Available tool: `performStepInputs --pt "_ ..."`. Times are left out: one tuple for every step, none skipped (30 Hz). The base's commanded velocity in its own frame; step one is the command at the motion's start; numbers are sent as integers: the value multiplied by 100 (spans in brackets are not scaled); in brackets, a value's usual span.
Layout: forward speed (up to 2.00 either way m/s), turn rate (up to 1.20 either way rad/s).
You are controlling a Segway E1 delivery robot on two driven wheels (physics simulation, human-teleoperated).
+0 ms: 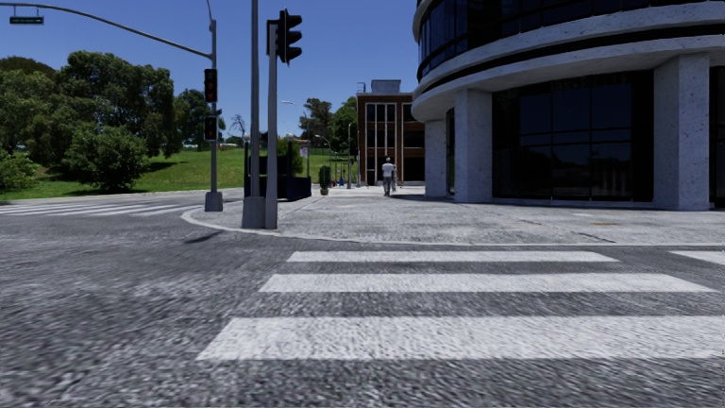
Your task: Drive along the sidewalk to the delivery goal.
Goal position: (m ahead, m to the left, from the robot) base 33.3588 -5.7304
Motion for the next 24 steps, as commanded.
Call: performStepInputs --pt "200 0" --pt "200 0" --pt "200 0" --pt "200 0" --pt "200 0" --pt "200 0" --pt "200 0" --pt "200 0" --pt "200 0" --pt "200 0" --pt "200 0" --pt "200 0" --pt "200 0" --pt "200 0" --pt "200 0" --pt "200 0" --pt "200 0" --pt "200 0" --pt "200 0" --pt "200 0" --pt "200 0" --pt "200 0" --pt "200 0" --pt "200 0"
